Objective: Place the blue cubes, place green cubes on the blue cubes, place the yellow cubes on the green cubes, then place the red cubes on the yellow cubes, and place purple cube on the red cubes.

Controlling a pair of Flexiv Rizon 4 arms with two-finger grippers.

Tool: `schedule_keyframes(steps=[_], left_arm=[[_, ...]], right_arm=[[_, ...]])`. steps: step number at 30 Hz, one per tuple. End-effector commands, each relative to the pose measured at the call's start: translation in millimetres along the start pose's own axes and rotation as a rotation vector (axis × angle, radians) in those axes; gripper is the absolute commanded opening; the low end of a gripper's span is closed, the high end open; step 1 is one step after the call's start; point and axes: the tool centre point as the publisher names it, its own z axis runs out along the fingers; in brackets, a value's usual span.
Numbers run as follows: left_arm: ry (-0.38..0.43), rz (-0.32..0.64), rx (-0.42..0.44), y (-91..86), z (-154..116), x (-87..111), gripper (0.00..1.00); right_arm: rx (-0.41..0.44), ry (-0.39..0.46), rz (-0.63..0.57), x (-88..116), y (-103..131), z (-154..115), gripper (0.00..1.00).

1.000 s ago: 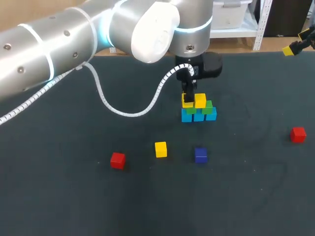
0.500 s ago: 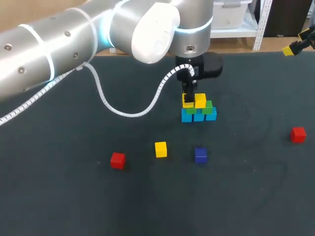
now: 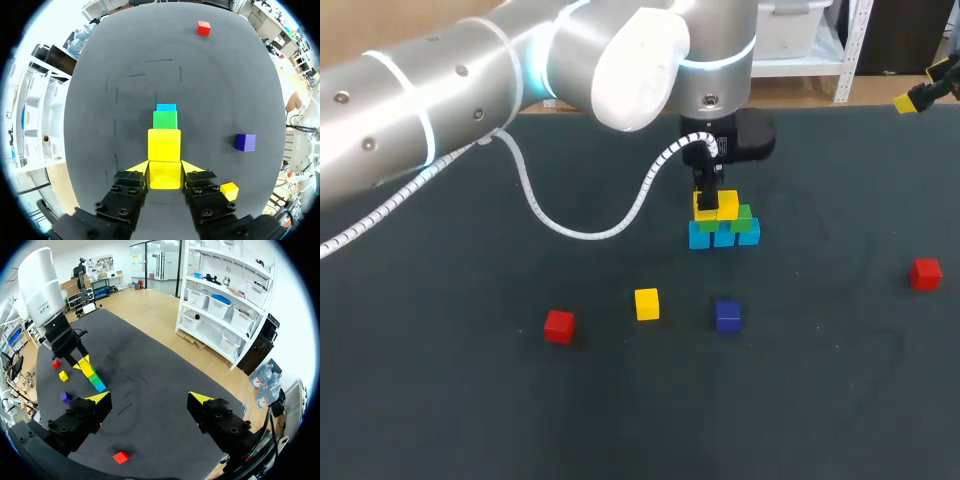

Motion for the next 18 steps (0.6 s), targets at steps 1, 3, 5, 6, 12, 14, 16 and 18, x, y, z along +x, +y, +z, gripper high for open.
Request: schedule_keyframes(steps=[1, 3, 5, 6, 12, 14, 16, 18], left_arm=[[0.006, 0.002, 0.004, 2.1, 1, -1.0, 0.00], [0.007, 0.003, 0.005, 2.1, 1, -1.0, 0.14], [0.008, 0.003, 0.006, 2.2, 1, -1.0, 0.34], [0.008, 0.004, 0.006, 2.3, 1, -1.0, 0.47], [0.006, 0.001, -0.001, 2.8, 1, -0.3, 1.00], [0.005, -0.003, -0.004, 3.0, 0, 0.8, 1.00], [0.009, -0.019, -0.009, 2.8, -3, 4.9, 1.00], [0.015, -0.030, -0.014, 2.2, -5, 10.1, 1.00]], right_arm=[[-0.002, -0.002, -0.001, 0, 0, 0, 1.00], [-0.002, -0.002, -0.001, 0, 0, 0, 1.00], [-0.002, -0.002, -0.001, 0, 0, 0, 1.00], [-0.002, -0.002, -0.001, 0, 0, 0, 1.00], [-0.002, -0.002, -0.001, 0, 0, 0, 1.00], [-0.002, -0.002, -0.001, 0, 0, 0, 1.00], [-0.002, -0.002, -0.001, 0, 0, 0, 1.00], [-0.002, -0.002, -0.001, 0, 0, 0, 1.00]])
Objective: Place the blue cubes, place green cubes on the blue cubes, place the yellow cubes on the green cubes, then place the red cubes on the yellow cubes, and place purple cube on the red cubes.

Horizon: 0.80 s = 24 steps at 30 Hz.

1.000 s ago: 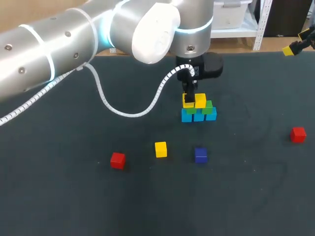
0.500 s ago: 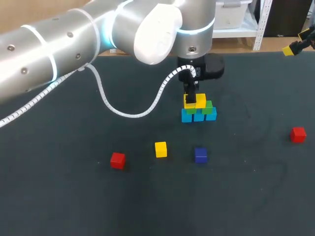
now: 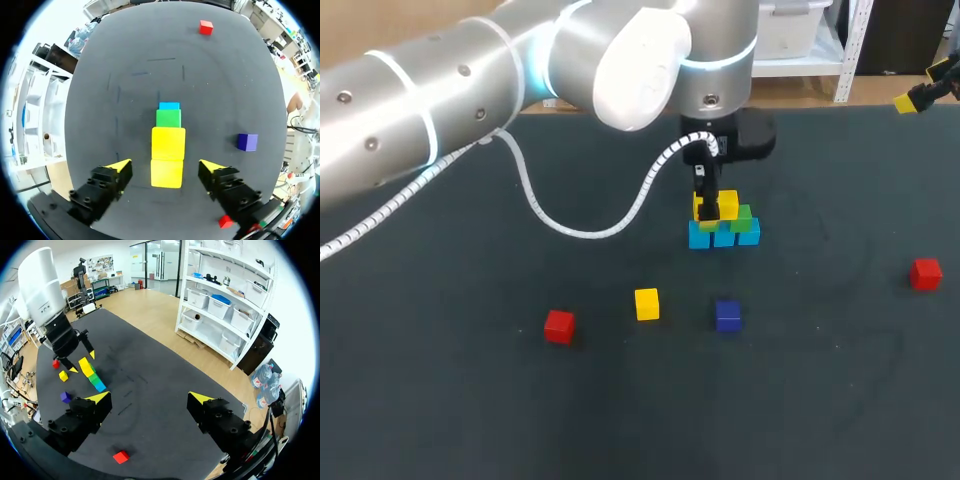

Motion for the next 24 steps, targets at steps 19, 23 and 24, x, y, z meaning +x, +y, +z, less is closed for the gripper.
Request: schedule_keyframes(steps=[19, 23, 24], left_arm=[[0.111, -0.126, -0.063, -31.7, -13, 57.1, 1.00], [0.103, -0.170, -0.085, -35.7, -14, 73.1, 1.00], [0.100, -0.184, -0.096, -35.2, -16, 77.6, 1.00]], right_arm=[[-0.002, -0.002, -0.001, 0, 0, 0, 1.00], [-0.002, -0.002, -0.001, 0, 0, 0, 1.00], [-0.002, -0.002, -0.001, 0, 0, 0, 1.00]])
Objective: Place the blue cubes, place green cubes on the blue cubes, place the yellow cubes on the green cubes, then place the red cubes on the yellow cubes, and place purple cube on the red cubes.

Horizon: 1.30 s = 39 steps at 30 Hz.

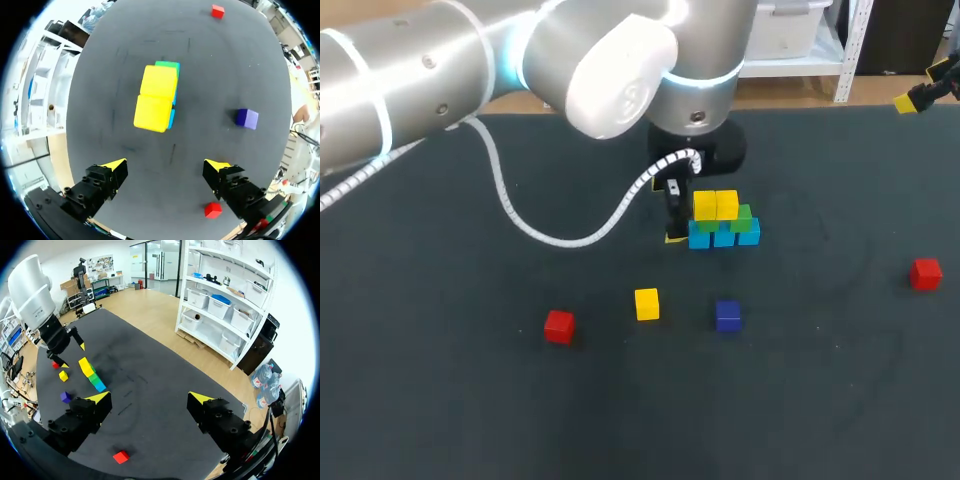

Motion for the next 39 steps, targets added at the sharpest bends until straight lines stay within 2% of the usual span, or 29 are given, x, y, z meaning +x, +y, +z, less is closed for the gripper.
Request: schedule_keyframes(steps=[1, 3, 8, 14, 24, 34, 39], left_arm=[[-0.042, -0.042, -0.045, -3.1, -4, 26.3, 1.00], [-0.054, -0.062, -0.057, 0.4, -7, 34.6, 1.00], [-0.060, -0.041, -0.053, -1.3, -12, 43.9, 1.00], [-0.092, 0.002, 0.010, -27.0, -4, 40.7, 1.00], [-0.152, 0.070, 0.020, -69.1, 11, 42.6, 1.00], [-0.147, 0.112, 0.047, -93.7, 15, 41.0, 1.00], [-0.144, 0.105, 0.062, -96.8, 22, 43.7, 1.00]], right_arm=[[-0.002, -0.002, -0.001, 0, 0, 0, 1.00], [-0.002, -0.002, -0.001, 0, 0, 0, 1.00], [-0.002, -0.002, -0.001, 0, 0, 0, 1.00], [-0.002, -0.002, -0.001, 0, 0, 0, 1.00], [-0.002, -0.002, -0.001, 0, 0, 0, 1.00], [-0.002, -0.002, -0.001, 0, 0, 0, 1.00], [-0.002, -0.002, -0.001, 0, 0, 0, 1.00]])
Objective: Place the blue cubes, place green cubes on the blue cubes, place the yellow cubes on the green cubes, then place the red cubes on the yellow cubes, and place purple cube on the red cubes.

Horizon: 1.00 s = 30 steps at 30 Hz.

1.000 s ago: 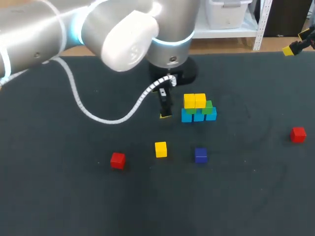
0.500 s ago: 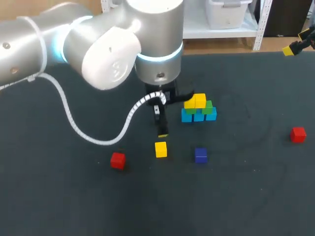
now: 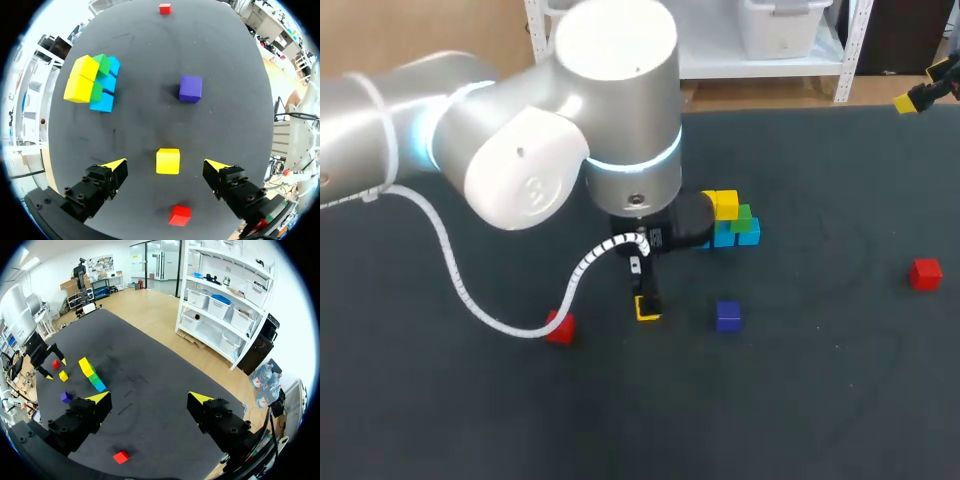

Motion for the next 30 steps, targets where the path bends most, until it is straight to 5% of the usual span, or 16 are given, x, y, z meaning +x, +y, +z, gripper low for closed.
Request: schedule_keyframes(steps=[1, 15, 16, 17, 18, 24, 26, 27, 29, 30], left_arm=[[-0.009, -0.005, 0.009, 1.6, 7, 2.0, 1.00], [-0.008, 0.014, 0.040, 3.4, 23, -0.9, 1.00], [-0.011, 0.018, 0.038, 3.7, 23, -1.6, 0.90], [-0.016, 0.022, 0.038, 3.9, 23, -2.4, 0.35], [-0.019, 0.029, 0.041, 3.8, 23, -2.9, 0.01], [-0.023, 0.051, 0.085, 0.8, 24, -1.8, 0.00], [-0.017, 0.058, 0.094, -0.2, 24, -0.5, 0.31], [-0.017, 0.057, 0.095, -0.5, 24, -0.2, 0.36], [-0.016, 0.057, 0.099, -0.9, 24, 0.7, 0.31], [-0.015, 0.060, 0.103, -1.2, 24, 0.9, 0.38]], right_arm=[[-0.002, -0.002, -0.001, 0, 0, 0, 1.00], [-0.002, -0.002, -0.001, 0, 0, 0, 1.00], [-0.002, -0.002, -0.001, 0, 0, 0, 1.00], [-0.002, -0.002, -0.001, 0, 0, 0, 1.00], [-0.002, -0.002, -0.001, 0, 0, 0, 1.00], [-0.002, -0.002, -0.001, 0, 0, 0, 1.00], [-0.002, -0.002, -0.001, 0, 0, 0, 1.00], [-0.002, -0.002, -0.001, 0, 0, 0, 1.00], [-0.002, -0.002, -0.001, 0, 0, 0, 1.00], [-0.002, -0.002, -0.001, 0, 0, 0, 1.00]])
